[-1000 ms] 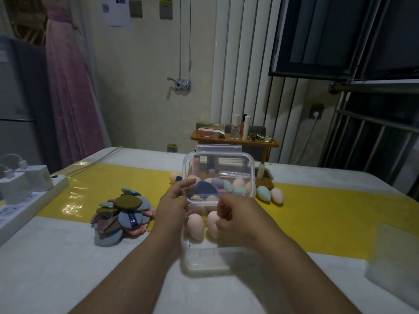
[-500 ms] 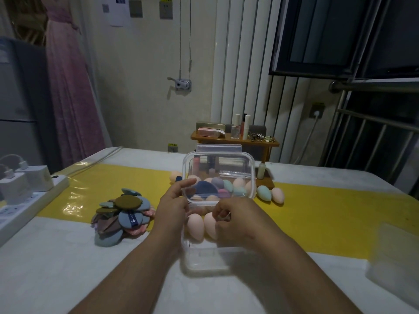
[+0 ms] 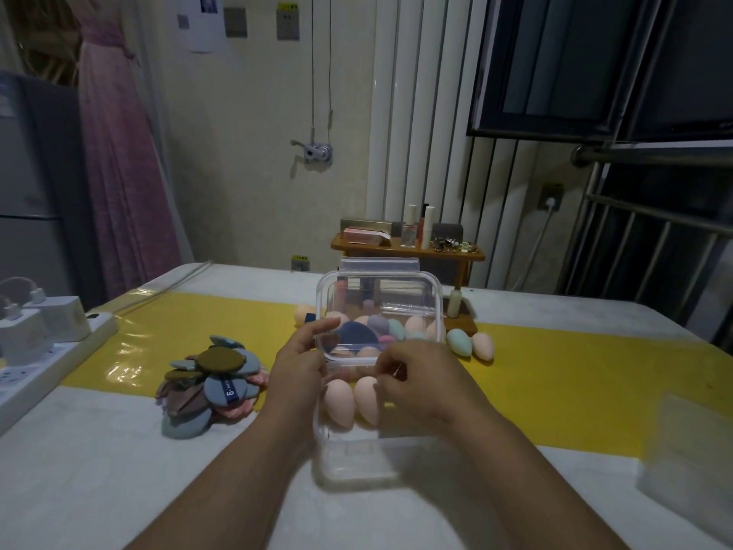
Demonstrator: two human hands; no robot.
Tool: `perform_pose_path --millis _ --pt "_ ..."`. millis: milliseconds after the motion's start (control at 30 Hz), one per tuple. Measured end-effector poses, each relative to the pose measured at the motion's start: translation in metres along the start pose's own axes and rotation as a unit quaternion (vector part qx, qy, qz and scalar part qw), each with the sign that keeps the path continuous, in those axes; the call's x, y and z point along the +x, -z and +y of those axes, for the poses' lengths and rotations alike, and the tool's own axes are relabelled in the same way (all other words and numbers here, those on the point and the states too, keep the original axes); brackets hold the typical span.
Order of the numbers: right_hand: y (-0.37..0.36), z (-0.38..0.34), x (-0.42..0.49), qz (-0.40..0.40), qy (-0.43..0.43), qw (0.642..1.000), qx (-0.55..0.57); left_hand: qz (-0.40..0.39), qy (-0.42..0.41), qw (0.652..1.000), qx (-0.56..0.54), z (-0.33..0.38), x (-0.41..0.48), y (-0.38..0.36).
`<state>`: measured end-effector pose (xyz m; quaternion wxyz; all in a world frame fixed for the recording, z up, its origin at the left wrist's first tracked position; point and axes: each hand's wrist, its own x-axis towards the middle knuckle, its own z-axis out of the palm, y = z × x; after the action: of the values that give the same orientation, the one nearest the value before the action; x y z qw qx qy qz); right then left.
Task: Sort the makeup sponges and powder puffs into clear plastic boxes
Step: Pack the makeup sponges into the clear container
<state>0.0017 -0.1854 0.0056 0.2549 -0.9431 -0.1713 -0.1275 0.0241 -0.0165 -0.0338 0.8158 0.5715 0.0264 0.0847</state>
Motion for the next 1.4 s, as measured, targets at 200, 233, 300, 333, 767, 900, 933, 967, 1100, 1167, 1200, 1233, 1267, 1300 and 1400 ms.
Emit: perform_pose_path --millis 200,233,300,333,767,900,933,967,1100,1167,1200,1233,1267,1300,1400 --pt "0.007 0.018 -0.001 0.167 0.002 0.985 0.045 0.008 -0.001 1.000 -0.002 0.004 -0.001 -0.001" --pt "0.009 0.022 -0.001 0.199 -0.008 0.979 0.053 0.012 -0.005 1.000 -0.001 0.005 -0.001 -0.001" --pt "0.011 0.032 0.000 0.254 -0.041 0.964 0.071 0.016 -0.012 1.000 -0.001 0.006 -0.002 -0.002" --pt "0.011 0.038 0.000 0.273 -0.064 0.957 0.076 0.017 -0.013 1.000 -0.003 0.007 -0.003 -0.002" --pt "-0.001 0.104 0.004 0.073 -0.308 0.948 -0.029 0.018 -0.001 1.000 -0.016 0.011 -0.008 -0.003" --pt "-0.005 0.106 0.005 0.022 -0.318 0.947 -0.038 0.022 -0.001 1.000 -0.013 0.012 -0.009 -0.004" --pt "-0.005 0.106 0.005 0.016 -0.322 0.946 -0.041 0.021 0.001 1.000 -0.013 0.012 -0.009 -0.004" --pt "-0.006 0.106 0.005 0.009 -0.328 0.944 -0.048 0.020 0.003 1.000 -0.014 0.012 -0.009 -0.005" --pt "-0.007 0.106 0.006 -0.011 -0.348 0.934 -0.075 0.016 0.009 1.000 -0.017 0.013 -0.012 -0.004" --pt "-0.007 0.105 0.006 -0.008 -0.354 0.932 -0.079 0.016 0.007 1.000 -0.009 0.013 -0.012 -0.004" --pt "-0.007 0.105 0.007 -0.005 -0.357 0.931 -0.081 0.017 0.005 1.000 -0.008 0.013 -0.012 -0.004" --pt "-0.007 0.105 0.007 -0.003 -0.360 0.929 -0.082 0.018 0.003 1.000 -0.008 0.013 -0.011 -0.004" --pt "-0.007 0.104 0.008 -0.003 -0.365 0.927 -0.084 0.019 0.004 1.000 -0.008 0.012 -0.011 -0.005" --pt "-0.007 0.103 0.009 -0.004 -0.372 0.924 -0.088 0.021 0.004 1.000 -0.007 0.012 -0.011 -0.004" --pt "-0.007 0.102 0.013 -0.005 -0.384 0.917 -0.109 0.020 0.004 1.000 -0.005 0.010 -0.009 -0.003"
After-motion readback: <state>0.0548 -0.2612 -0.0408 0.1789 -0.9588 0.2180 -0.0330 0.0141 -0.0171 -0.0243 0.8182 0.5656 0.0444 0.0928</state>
